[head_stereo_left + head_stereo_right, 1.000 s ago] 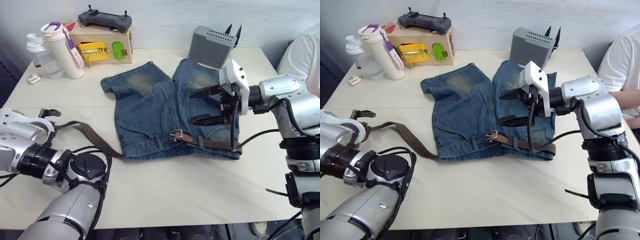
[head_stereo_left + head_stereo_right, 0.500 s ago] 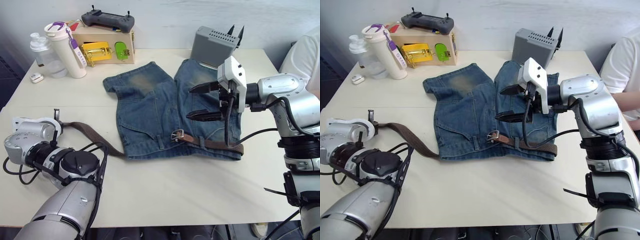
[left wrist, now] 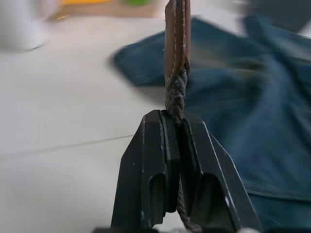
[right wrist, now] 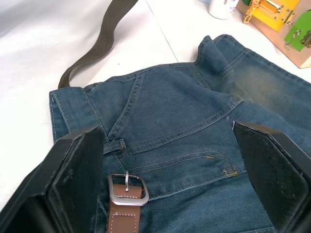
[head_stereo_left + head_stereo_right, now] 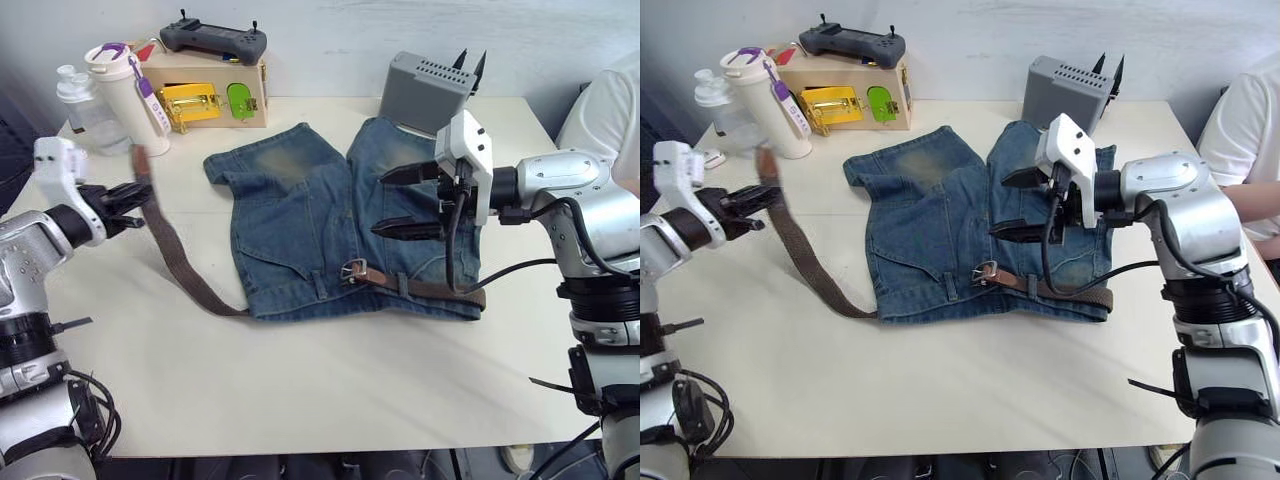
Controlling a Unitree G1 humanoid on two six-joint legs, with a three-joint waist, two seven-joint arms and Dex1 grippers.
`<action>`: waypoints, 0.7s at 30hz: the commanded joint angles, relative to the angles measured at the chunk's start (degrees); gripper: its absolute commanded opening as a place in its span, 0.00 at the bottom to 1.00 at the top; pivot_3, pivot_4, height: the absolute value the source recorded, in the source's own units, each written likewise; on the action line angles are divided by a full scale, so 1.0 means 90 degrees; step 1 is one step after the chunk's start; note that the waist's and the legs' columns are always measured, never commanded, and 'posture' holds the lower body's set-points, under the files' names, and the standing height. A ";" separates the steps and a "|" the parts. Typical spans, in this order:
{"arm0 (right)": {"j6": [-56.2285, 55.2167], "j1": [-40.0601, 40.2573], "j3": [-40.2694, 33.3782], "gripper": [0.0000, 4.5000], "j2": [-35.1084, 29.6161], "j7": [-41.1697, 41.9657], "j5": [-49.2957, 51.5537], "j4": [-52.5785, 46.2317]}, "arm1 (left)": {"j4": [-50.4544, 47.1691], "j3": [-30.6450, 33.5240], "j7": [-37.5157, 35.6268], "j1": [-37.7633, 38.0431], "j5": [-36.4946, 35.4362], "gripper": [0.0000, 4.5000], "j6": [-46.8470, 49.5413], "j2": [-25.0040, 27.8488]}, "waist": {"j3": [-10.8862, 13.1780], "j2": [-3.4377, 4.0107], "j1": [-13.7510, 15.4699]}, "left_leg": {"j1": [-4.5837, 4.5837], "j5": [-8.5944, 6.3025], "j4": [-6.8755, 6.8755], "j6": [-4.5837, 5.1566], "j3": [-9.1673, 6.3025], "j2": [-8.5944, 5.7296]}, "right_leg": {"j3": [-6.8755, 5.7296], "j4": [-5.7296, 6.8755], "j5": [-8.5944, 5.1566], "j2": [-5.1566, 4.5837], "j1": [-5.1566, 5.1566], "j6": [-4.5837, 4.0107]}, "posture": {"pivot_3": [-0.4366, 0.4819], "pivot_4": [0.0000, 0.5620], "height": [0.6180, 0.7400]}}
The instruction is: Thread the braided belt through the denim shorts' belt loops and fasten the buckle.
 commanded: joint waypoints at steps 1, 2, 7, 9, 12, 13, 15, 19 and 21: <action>0.0025 0.0044 -0.0286 1.00 0.0006 -0.0199 0.0159 -0.0300 | -0.1234 -0.0176 -0.2075 0.0308 -0.1195 0.02 -0.0999 -0.0077 | 0.0000 0.0000 -0.0004 | 0.0000 -0.0001 0.0002 0.0002 0.0001 0.0001 | 0.0001 -0.0001 0.0001 0.0001 0.0000 -0.0001 | 0.48 0.27 0.96; 0.0032 0.0050 -0.0295 1.00 -0.0002 -0.0220 0.0173 -0.0314 | -0.1303 -0.0150 -0.2260 0.0291 -0.1386 0.02 -0.1070 -0.0140 | 0.0000 0.0000 -0.0003 | -0.0001 -0.0001 0.0000 0.0005 0.0001 0.0001 | 0.0002 0.0000 0.0001 0.0001 0.0000 -0.0001 | 0.48 0.27 0.96; 0.0079 0.0126 -0.0345 1.00 -0.0059 -0.0325 0.0226 -0.0392 | -0.0779 0.0155 -0.2357 -0.0185 -0.1810 0.02 -0.1123 -0.0091 | 0.0001 0.0003 -0.0030 | -0.0001 0.0001 -0.0002 0.0014 0.0002 0.0004 | 0.0007 0.0001 0.0001 0.0009 -0.0002 -0.0001 | 0.48 0.27 0.96; 0.0070 0.0151 -0.0350 1.00 -0.0051 -0.0362 0.0225 -0.0400 | -0.0534 0.0401 -0.2442 -0.0420 -0.2155 0.02 -0.0980 0.0006 | 0.0001 0.0003 -0.0034 | -0.0002 0.0002 -0.0001 0.0016 0.0002 0.0007 | 0.0007 0.0001 0.0001 0.0012 -0.0002 -0.0001 | 0.48 0.27 0.96; 0.0063 0.0161 -0.0379 1.00 0.0008 -0.0427 0.0274 -0.0416 | -0.0350 0.0762 -0.2689 -0.0695 -0.3039 0.02 -0.0311 0.0076 | 0.0001 0.0003 -0.0039 | -0.0002 0.0001 0.0000 0.0019 0.0001 0.0007 | 0.0008 0.0001 0.0001 0.0013 -0.0002 -0.0001 | 0.48 0.27 0.96; 0.0122 0.0123 -0.0430 1.00 0.0068 -0.0449 0.0380 -0.0421 | -0.0372 0.0786 -0.2964 -0.0678 -0.3346 0.02 -0.0030 0.0169 | 0.0001 0.0003 -0.0040 | -0.0003 -0.0001 0.0000 0.0022 0.0001 0.0007 | 0.0008 0.0000 0.0001 0.0012 -0.0002 -0.0001 | 0.48 0.27 0.96; 0.0237 0.0044 -0.0524 1.00 0.0160 -0.0480 0.0576 -0.0416 | -0.0398 0.0784 -0.3437 -0.0630 -0.3829 0.02 0.0426 0.0332 | 0.0001 0.0003 -0.0042 | -0.0006 -0.0001 0.0001 0.0023 0.0001 0.0007 | 0.0007 -0.0002 0.0001 0.0011 -0.0003 -0.0001 | 0.48 0.27 0.96; 0.0448 -0.0066 -0.0710 1.00 0.0235 -0.0420 0.0948 -0.0432 | -0.0379 0.0494 -0.4308 -0.0575 -0.4277 0.02 0.0851 0.0582 | 0.0002 0.0004 -0.0040 | -0.0007 -0.0002 0.0006 0.0025 -0.0002 0.0007 | 0.0006 -0.0001 0.0001 0.0009 -0.0001 -0.0001 | 0.48 0.27 0.96; 0.0620 -0.0067 -0.0828 1.00 0.0228 -0.0374 0.1210 -0.0540 | -0.0405 0.0159 -0.4896 -0.0485 -0.4278 0.02 0.0863 0.0779 | 0.0002 0.0004 -0.0037 | -0.0007 -0.0002 0.0008 0.0025 -0.0003 0.0006 | 0.0005 0.0000 0.0001 0.0010 -0.0001 -0.0001 | 0.48 0.27 0.96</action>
